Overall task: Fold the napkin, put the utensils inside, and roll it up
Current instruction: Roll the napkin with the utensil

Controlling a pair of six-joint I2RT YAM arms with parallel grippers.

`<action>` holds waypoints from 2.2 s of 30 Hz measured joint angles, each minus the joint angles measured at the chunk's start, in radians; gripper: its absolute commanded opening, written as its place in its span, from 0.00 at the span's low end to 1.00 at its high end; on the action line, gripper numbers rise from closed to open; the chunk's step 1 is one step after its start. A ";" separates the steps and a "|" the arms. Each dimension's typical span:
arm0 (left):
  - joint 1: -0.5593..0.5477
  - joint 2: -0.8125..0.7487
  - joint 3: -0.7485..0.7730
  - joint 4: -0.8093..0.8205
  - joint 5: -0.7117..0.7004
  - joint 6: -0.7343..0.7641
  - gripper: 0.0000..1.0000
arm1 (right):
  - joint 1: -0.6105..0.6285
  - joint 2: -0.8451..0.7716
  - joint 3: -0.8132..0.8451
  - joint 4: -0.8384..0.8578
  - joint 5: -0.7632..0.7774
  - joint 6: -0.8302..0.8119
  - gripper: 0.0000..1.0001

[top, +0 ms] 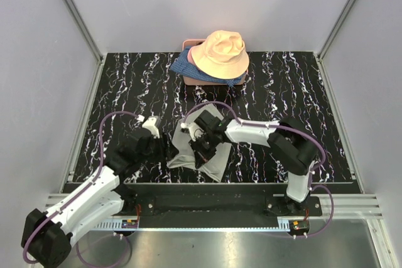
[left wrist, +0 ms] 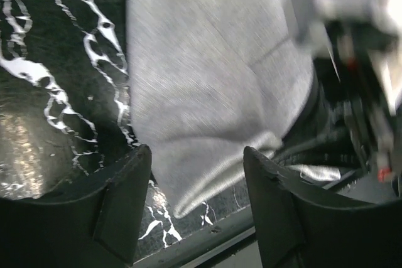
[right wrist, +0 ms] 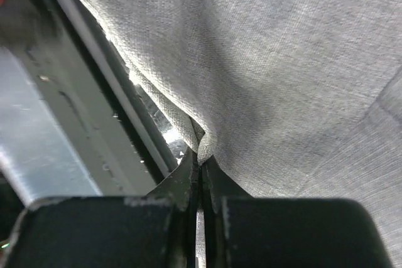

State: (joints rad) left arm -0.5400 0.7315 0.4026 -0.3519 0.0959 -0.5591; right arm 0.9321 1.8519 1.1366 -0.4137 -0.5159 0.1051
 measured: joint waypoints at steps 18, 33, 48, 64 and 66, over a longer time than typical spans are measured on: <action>-0.135 0.032 0.000 -0.019 -0.051 0.004 0.74 | -0.216 0.258 0.113 -0.020 -0.500 0.001 0.00; -0.176 0.042 -0.021 -0.079 0.071 -0.161 0.78 | -0.259 0.310 0.130 -0.030 -0.552 0.004 0.00; -0.181 0.137 -0.108 0.303 0.097 -0.250 0.76 | -0.260 0.324 0.132 -0.030 -0.552 0.004 0.00; -0.081 0.190 -0.185 0.482 0.047 -0.193 0.74 | -0.260 0.325 0.133 -0.033 -0.551 0.005 0.00; -0.079 0.204 -0.191 0.501 0.046 -0.187 0.74 | -0.260 0.325 0.133 -0.033 -0.551 0.005 0.00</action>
State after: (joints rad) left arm -0.6186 0.9356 0.2115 0.1493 0.1421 -0.7464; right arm 0.6720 2.1769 1.2697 -0.4469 -1.0668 0.1101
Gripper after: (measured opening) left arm 0.743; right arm 0.012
